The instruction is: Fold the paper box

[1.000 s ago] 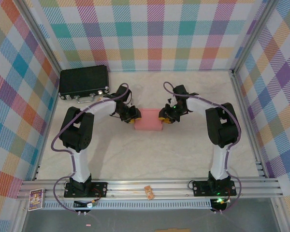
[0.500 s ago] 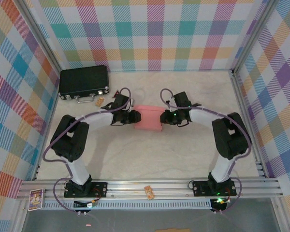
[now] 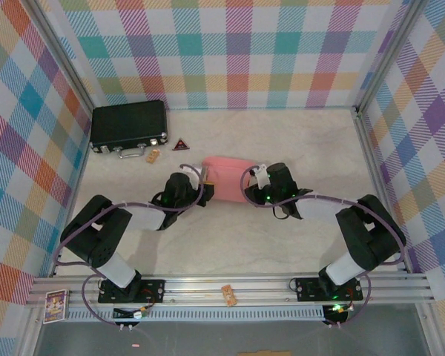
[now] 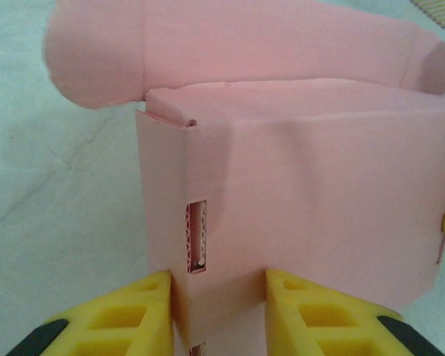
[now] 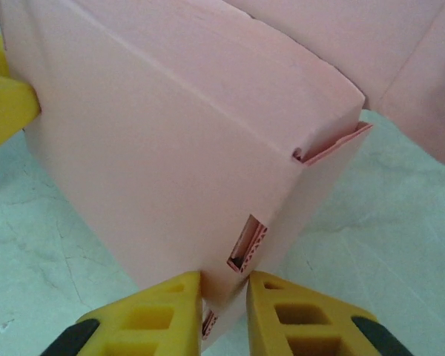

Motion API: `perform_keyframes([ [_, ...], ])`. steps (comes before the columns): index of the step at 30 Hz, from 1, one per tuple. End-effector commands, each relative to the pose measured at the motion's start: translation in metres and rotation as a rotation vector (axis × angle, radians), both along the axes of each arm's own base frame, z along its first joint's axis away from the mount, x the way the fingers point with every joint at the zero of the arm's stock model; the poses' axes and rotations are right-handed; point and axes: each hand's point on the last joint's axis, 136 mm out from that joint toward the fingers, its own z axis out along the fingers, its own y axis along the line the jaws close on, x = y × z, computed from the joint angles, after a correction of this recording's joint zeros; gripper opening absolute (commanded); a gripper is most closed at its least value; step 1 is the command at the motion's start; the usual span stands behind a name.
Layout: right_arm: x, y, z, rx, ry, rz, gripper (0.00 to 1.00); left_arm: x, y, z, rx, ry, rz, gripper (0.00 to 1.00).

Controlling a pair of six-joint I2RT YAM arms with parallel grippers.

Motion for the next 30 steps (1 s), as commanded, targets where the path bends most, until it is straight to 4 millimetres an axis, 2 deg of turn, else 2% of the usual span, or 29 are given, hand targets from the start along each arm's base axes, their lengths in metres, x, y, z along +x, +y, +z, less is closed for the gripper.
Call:
perform_keyframes([
  [1, -0.007, 0.029, 0.032, 0.068, -0.165, 0.132, 0.22, -0.019, -0.033, 0.053, -0.113, -0.243, -0.148, 0.32],
  [6, -0.016, 0.026, 0.035, 0.058, -0.222, 0.127, 0.22, -0.038, -0.030, 0.051, -0.114, -0.329, -0.165, 0.30],
  [13, -0.034, 0.026, 0.018, 0.013, -0.268, 0.162, 0.22, -0.056, -0.033, 0.023, -0.069, -0.337, -0.211, 0.26],
  [20, -0.045, 0.023, 0.011, -0.008, -0.311, 0.163, 0.21, -0.067, -0.033, 0.003, -0.009, -0.320, -0.237, 0.25],
  [25, -0.050, 0.019, 0.000, -0.057, -0.322, 0.179, 0.22, -0.075, -0.028, -0.006, 0.032, -0.323, -0.256, 0.27],
  [26, -0.049, 0.020, 0.005, -0.043, -0.349, 0.173, 0.23, -0.077, -0.029, -0.006, 0.036, -0.324, -0.264, 0.28],
  [30, -0.051, 0.018, 0.003, -0.048, -0.349, 0.171, 0.26, -0.082, -0.026, -0.009, 0.057, -0.331, -0.276, 0.33],
])
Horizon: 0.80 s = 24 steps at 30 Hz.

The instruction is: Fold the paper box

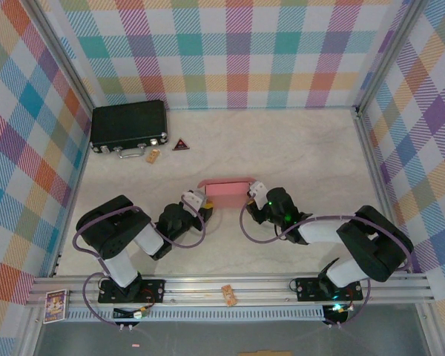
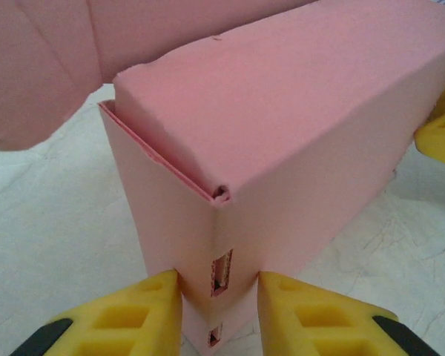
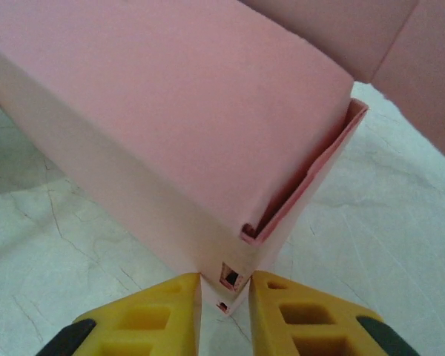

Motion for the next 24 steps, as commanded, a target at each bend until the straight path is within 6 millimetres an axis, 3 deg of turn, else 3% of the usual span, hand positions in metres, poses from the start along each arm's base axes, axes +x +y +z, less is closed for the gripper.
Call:
perform_keyframes([
  [1, -0.016, 0.024, 0.014, 0.056, -0.040, 0.122, 0.27, -0.025, -0.026, 0.011, -0.026, -0.042, -0.164, 0.34],
  [8, -0.020, 0.014, 0.009, 0.037, -0.033, 0.096, 0.37, -0.026, -0.019, 0.010, -0.007, -0.049, -0.143, 0.45],
  [17, -0.028, -0.007, 0.003, 0.039, 0.014, 0.008, 0.53, -0.022, 0.001, 0.004, 0.013, -0.038, -0.036, 0.67],
  [24, -0.034, -0.019, 0.006, 0.074, 0.043, -0.053, 0.58, -0.027, 0.019, 0.018, -0.031, -0.053, 0.033, 0.77],
])
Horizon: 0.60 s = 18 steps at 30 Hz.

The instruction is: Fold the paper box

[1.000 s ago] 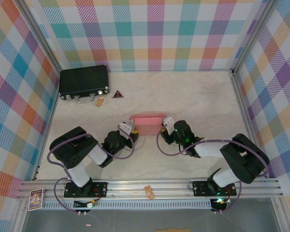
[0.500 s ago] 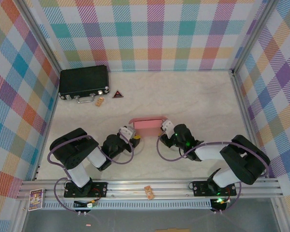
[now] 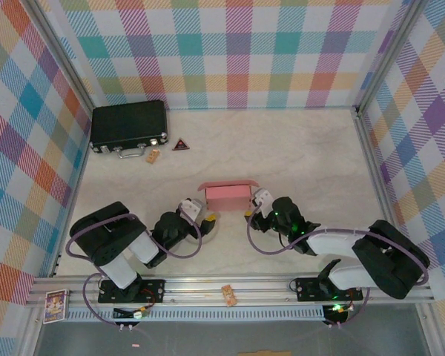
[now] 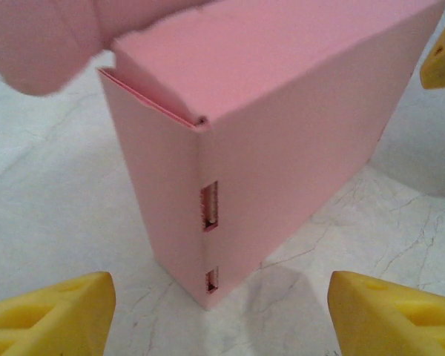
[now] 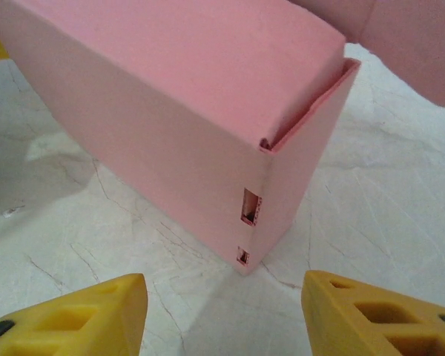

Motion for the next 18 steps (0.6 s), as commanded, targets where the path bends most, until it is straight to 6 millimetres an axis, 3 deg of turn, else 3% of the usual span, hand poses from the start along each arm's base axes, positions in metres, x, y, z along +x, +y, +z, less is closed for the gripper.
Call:
perform_keyframes([
  [1, -0.006, -0.007, 0.005, 0.043, 0.029, -0.042, 0.58, -0.003, 0.009, 0.022, -0.072, -0.039, 0.044, 0.78],
  [7, -0.018, -0.017, 0.044, 0.065, -0.001, -0.036, 0.58, -0.011, 0.027, 0.071, -0.224, -0.080, 0.110, 0.83],
  [10, -0.016, -0.032, 0.070, 0.068, -0.039, -0.101, 0.60, -0.013, 0.033, 0.093, -0.188, -0.022, 0.133, 0.83],
  [12, -0.014, -0.044, 0.086, 0.086, -0.062, -0.159, 0.65, -0.014, 0.054, 0.115, -0.196, -0.031, 0.228, 0.83],
  [14, -0.008, -0.058, 0.101, 0.111, -0.063, -0.234, 0.68, -0.014, 0.087, 0.139, -0.277, -0.050, 0.377, 0.92],
  [18, 0.008, -0.077, 0.118, 0.148, 0.064, -0.313, 0.71, -0.010, 0.112, 0.156, -0.248, 0.023, 0.484, 0.95],
])
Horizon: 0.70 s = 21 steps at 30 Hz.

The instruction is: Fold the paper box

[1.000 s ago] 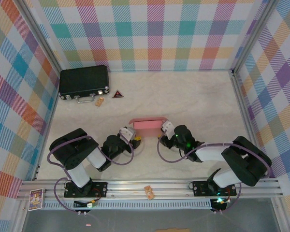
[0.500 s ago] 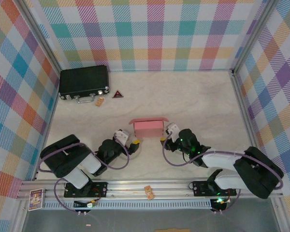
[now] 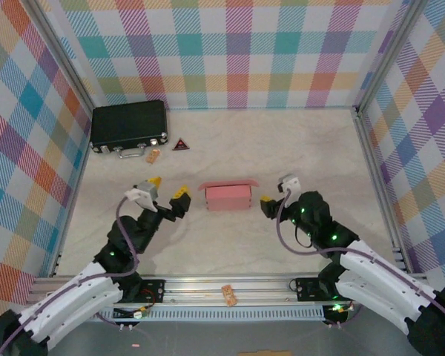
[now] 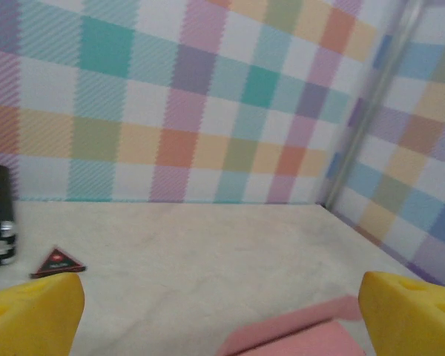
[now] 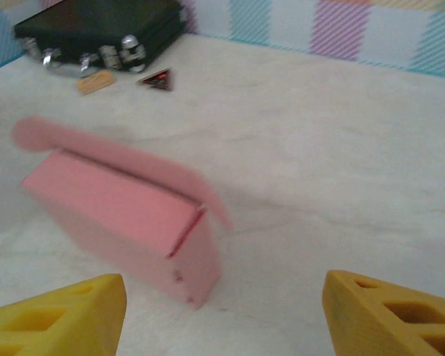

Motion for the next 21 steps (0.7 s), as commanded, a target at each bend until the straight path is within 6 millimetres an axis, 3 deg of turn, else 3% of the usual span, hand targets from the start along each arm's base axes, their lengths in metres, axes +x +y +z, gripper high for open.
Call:
perform_keyframes([
  [1, 0.011, -0.020, -0.001, 0.036, 0.181, -0.075, 0.71, 0.013, 0.025, -0.051, 0.130, 0.301, 0.124, 0.95],
  [6, 0.046, -0.028, 0.006, 0.118, 0.374, -0.071, 0.70, 0.050, 0.009, -0.065, 0.051, 0.550, 0.003, 0.88],
  [10, 0.061, -0.014, 0.006, 0.180, 0.545, 0.032, 0.67, 0.073, -0.017, -0.070, 0.005, 0.685, -0.146, 0.89],
  [14, 0.069, 0.000, 0.000, 0.222, 0.652, 0.101, 0.64, 0.085, -0.046, -0.080, -0.028, 0.813, -0.294, 0.81],
  [21, 0.069, 0.023, -0.011, 0.277, 0.758, 0.219, 0.61, 0.091, -0.060, -0.094, -0.053, 0.899, -0.351, 0.74],
])
